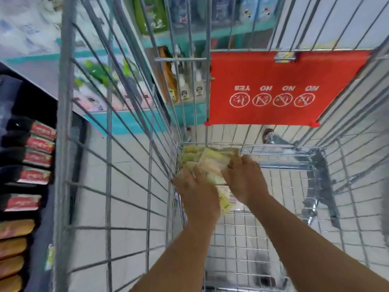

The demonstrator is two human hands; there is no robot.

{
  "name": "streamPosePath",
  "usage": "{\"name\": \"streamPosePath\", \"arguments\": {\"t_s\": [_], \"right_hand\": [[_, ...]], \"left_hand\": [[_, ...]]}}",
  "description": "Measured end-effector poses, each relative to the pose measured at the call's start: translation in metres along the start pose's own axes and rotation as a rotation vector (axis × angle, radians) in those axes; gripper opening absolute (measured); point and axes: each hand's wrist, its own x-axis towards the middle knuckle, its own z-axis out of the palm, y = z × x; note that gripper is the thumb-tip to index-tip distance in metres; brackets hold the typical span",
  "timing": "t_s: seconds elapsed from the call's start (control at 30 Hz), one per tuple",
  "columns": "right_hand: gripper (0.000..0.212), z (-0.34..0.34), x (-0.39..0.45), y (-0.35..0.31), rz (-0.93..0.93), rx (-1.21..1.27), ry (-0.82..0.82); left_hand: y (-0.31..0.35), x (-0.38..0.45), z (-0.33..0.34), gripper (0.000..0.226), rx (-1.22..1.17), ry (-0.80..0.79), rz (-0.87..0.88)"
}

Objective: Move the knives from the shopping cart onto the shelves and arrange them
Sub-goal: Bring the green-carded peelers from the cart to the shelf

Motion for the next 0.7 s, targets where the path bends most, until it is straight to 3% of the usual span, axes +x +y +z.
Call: {"name": "streamPosePath", "arguments": {"t_s": [0.07,0.17,0.27,0.43,0.6,0.7], "right_hand": [[0.075,0.008,-0.006,0.008,0.037,0.045,-0.046],[0.048,0.008,-0.026,0.013,0.139,0.292,0.047],[0.065,0.011,-0.041,0.012,0.247,0.485,0.086],[0.038,0.011,-0.048,0.013,0.313,0.532,0.097],[0.040,0.005,-0.042,0.006,0.254,0.488,0.182],[0.042,0.007,-0.034,-0.001,0.106,0.416,0.115]], "left_hand": [[-0.004,-0.005,0.002,0.072,-0.041,-0.038,0.030],[-0.008,-0.012,0.003,0.072,-0.182,-0.025,0.071],[-0.002,-0.019,0.000,0.086,-0.405,0.010,0.064],[-0.002,-0.026,-0.003,0.097,-0.583,0.040,-0.165],[-0.010,-0.034,-0.012,0.087,-0.569,0.045,-0.199],[-0.019,-0.032,-0.011,0.072,-0.368,-0.018,-0.163]]}}
